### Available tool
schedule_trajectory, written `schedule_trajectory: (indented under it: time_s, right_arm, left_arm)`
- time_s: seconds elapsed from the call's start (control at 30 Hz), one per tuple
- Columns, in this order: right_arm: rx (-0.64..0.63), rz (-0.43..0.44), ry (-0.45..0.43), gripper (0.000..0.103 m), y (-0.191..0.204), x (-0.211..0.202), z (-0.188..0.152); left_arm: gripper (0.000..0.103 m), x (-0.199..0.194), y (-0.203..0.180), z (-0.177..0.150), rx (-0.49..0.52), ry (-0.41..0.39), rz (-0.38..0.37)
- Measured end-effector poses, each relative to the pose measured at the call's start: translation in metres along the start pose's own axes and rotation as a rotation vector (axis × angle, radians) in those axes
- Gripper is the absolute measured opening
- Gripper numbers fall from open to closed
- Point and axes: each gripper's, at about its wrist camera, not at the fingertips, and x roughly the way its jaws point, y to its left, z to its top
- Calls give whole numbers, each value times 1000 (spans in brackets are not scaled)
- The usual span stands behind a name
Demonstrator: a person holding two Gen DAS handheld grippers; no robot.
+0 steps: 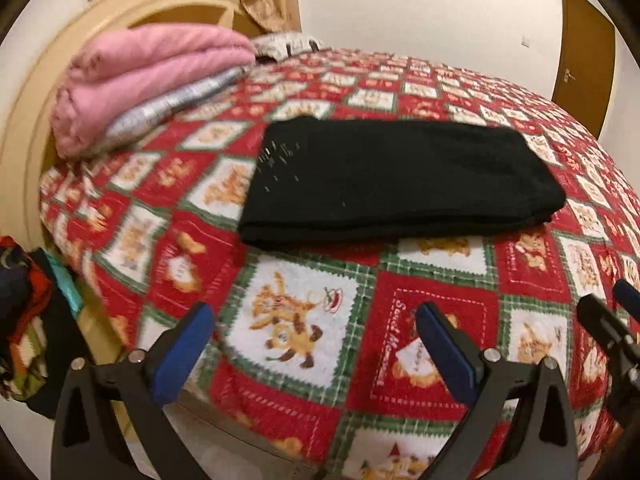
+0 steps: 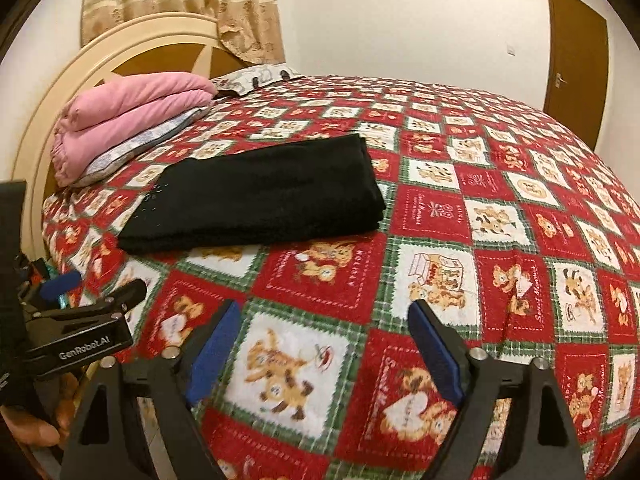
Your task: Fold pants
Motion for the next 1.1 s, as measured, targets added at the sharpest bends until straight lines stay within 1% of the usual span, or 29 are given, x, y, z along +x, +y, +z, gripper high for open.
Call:
schedule_trajectory:
  time_s: [0.17,0.23,0.3,0.37,0.47,0.6,0.67,0.83,1.0,1.1]
  right_arm:
    - [1,16,-8,89,8,-14,-3]
    - [5,21,-31,89,11,-25,-2]
    - [8,33,-84,89,13,-41,-2]
    - [3,44,-143,89,16,-60,0]
    - [-2,35,-213,89,20,-84,1]
    - [-10,40,-273,89,25,-107,1]
    - [-7,38,-288,89,24,-113,1]
    - [25,27,-305,89,16,-121,-1]
    - [82,36,-300,89,3,-124,-3]
    - [94,47,-300,89,2,-125,-4]
  left_arm:
    - [103,-26,9,0,-16,-40,-11]
    - [103,-35,12,1,-23,-64,-11]
    - [103,-47,14,0,-31,-100,-17]
    - [103,-65,16,-1,-36,-153,-24]
    - [103,-85,17,0,-46,-211,-27]
    - [103,-106,16,1,-66,-271,-62]
    - [103,-111,14,0,-62,-282,-60]
    - [103,-119,6,-4,-29,-308,-14]
    - [103,-124,3,-6,-12,-329,22]
    - [103,-126,3,-6,-13,-336,31]
